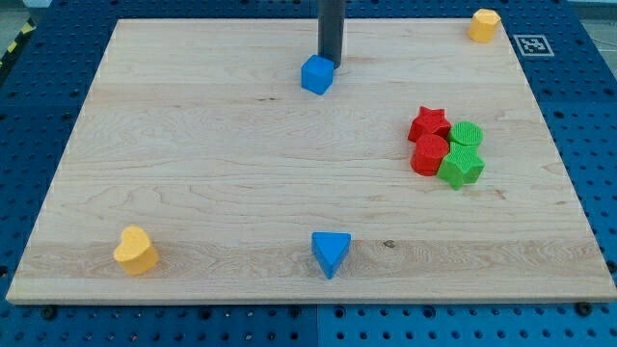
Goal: Move blue triangle to the bottom of blue cube
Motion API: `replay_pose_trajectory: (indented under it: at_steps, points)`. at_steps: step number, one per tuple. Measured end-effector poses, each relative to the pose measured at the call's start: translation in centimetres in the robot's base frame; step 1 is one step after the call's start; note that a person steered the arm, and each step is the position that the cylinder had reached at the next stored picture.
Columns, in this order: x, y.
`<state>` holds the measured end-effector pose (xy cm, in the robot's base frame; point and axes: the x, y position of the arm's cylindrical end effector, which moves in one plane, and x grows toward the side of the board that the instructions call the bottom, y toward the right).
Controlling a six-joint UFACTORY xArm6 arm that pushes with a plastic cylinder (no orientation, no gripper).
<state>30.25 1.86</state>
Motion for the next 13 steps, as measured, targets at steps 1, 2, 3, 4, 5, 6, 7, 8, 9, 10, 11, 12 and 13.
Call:
replay_pose_trajectory:
  at_steps: [1, 2, 3, 4, 5, 6, 7, 8, 9, 10, 11, 12, 13]
  points:
    - [1.6, -1.9]
    - [2.9, -3.0]
    - [2.8, -3.1]
    - [2.2, 0.4]
    - [2.9, 2.4]
    - [4.1, 2.7]
    - [6.5, 2.8]
    - [8.0, 2.9]
    - [9.9, 3.2]
    - [12.5, 4.1]
    - [15.8, 4.7]
    - [17.6, 4.7]
    - [20.2, 4.7]
